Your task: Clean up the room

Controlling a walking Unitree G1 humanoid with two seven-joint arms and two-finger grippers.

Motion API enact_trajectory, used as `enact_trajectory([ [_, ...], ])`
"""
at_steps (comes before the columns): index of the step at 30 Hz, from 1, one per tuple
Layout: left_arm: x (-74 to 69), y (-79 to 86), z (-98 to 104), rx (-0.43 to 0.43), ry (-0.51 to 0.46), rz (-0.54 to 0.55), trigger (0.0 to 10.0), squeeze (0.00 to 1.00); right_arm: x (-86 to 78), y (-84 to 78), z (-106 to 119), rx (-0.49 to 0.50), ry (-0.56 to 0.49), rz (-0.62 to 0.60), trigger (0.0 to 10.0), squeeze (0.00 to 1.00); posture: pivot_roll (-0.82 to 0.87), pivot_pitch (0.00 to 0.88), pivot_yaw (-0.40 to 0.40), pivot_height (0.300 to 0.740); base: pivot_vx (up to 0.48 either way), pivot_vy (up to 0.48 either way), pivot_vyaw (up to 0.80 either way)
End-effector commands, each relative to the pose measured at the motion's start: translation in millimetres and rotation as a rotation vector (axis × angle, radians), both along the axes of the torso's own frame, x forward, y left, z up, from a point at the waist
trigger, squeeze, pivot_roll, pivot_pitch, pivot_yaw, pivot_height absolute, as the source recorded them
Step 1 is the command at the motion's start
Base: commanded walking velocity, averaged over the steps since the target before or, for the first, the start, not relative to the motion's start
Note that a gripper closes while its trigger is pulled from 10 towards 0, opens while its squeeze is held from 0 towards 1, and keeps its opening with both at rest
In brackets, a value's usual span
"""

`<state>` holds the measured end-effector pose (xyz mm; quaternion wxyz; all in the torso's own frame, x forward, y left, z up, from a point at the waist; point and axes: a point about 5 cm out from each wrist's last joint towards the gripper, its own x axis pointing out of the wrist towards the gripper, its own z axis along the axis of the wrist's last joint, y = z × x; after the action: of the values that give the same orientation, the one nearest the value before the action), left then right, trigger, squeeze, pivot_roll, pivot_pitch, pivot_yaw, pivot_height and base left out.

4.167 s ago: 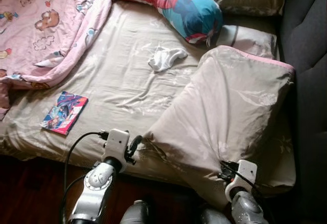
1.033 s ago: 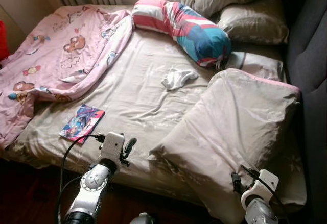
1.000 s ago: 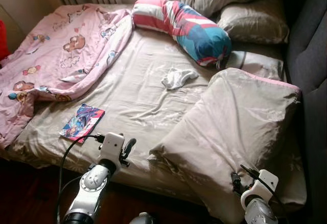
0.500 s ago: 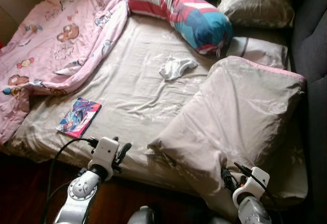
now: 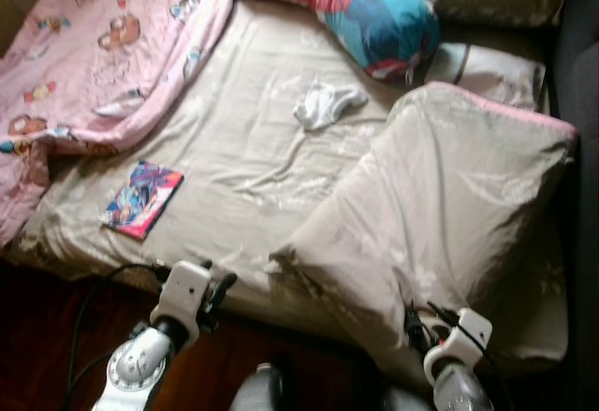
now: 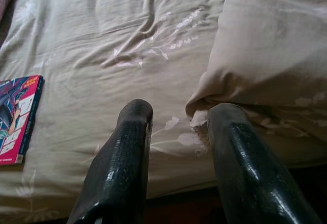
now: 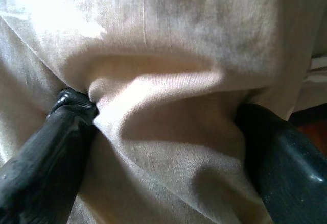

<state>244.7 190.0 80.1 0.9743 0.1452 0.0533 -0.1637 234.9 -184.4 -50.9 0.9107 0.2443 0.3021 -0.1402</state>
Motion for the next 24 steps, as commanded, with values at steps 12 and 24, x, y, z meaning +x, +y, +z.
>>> enact_trajectory([
  [12, -9.0, 5.8, -3.6, 0.02, 0.071, 0.013, 10.0, 0.0, -45.8, 35.1, -31.3, 0.079, 0.171, 0.088, 0.0, 0.0, 0.16, 0.418, 0.195, 0.705, 0.0, 0.0, 0.0],
  [24, -5.0, 8.0, -2.6, 0.019, 0.08, 0.027, 10.0, 0.0, -41.2, 32.0, -28.3, 0.031, 0.151, 0.115, 0.0, 0.0, 0.15, 0.405, 0.195, 0.705, 0.0, 0.0, 0.0],
])
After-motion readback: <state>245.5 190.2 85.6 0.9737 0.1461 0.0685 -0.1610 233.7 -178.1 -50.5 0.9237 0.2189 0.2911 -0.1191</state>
